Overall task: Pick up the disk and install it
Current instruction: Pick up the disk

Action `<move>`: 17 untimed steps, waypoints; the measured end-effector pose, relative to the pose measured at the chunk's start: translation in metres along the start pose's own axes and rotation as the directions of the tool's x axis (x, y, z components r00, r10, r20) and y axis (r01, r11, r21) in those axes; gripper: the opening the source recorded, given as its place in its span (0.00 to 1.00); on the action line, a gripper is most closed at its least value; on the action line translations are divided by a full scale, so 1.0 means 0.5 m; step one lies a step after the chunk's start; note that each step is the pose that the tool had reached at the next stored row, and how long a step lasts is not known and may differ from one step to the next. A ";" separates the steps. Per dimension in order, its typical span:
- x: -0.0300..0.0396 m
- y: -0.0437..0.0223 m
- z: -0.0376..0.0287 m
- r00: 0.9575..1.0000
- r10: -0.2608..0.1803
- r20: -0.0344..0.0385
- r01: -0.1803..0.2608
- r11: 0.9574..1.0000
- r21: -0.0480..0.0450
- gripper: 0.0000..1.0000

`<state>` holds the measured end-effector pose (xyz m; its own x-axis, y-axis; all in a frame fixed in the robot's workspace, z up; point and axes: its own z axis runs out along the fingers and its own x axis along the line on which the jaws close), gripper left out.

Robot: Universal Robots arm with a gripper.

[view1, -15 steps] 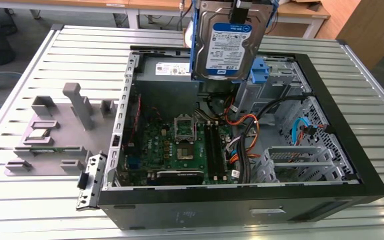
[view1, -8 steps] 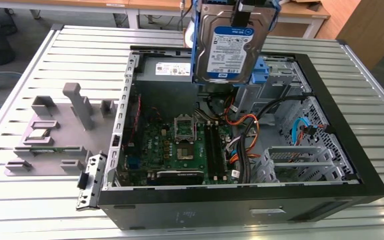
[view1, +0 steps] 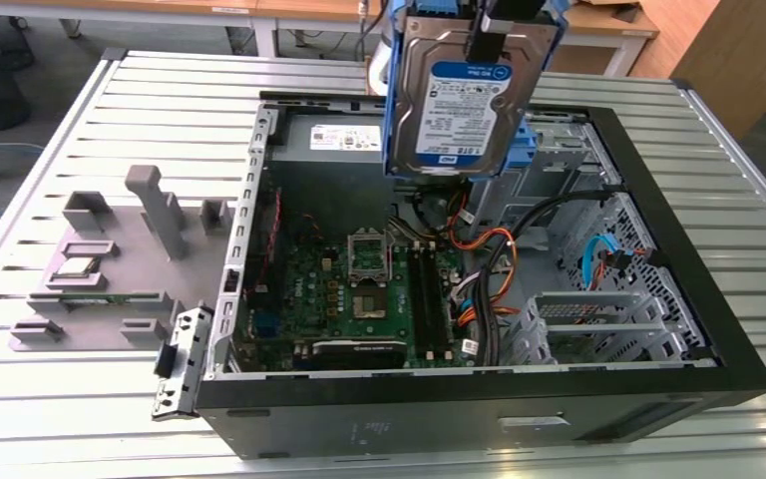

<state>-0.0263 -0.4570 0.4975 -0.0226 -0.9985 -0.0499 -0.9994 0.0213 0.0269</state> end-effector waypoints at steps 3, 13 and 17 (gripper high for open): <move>0.009 -0.001 0.000 1.000 0.000 0.000 0.000 1.000 0.000 0.35; 0.040 -0.006 -0.002 1.000 0.000 0.000 0.000 1.000 0.000 0.35; 0.052 -0.008 -0.002 1.000 0.000 0.000 0.000 1.000 0.000 0.35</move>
<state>-0.0230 -0.4828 0.4973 -0.0226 -0.9985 -0.0498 -0.9994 0.0213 0.0269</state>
